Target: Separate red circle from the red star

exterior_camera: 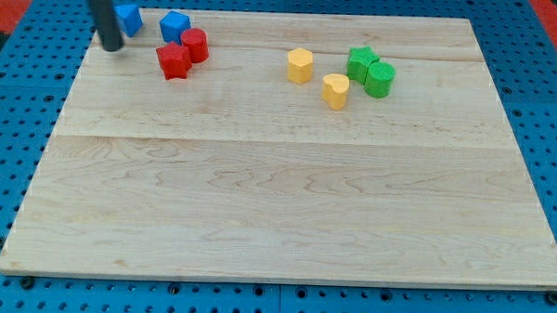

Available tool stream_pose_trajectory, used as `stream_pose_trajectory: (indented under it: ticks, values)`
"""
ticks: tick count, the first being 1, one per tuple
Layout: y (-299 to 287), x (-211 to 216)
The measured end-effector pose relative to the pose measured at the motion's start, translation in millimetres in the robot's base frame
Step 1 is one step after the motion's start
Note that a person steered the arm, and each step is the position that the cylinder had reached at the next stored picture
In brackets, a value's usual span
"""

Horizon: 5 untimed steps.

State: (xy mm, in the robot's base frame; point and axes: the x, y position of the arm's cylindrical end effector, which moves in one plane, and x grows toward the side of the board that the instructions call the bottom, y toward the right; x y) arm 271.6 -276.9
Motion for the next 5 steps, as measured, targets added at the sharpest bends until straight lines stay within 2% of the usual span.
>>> stream_pose_trajectory:
  ticks: [1,2,3,4,5]
  values:
    - [-22,-57]
    - [69,-69]
    - [129,-11]
    - [154,43]
    - [168,29]
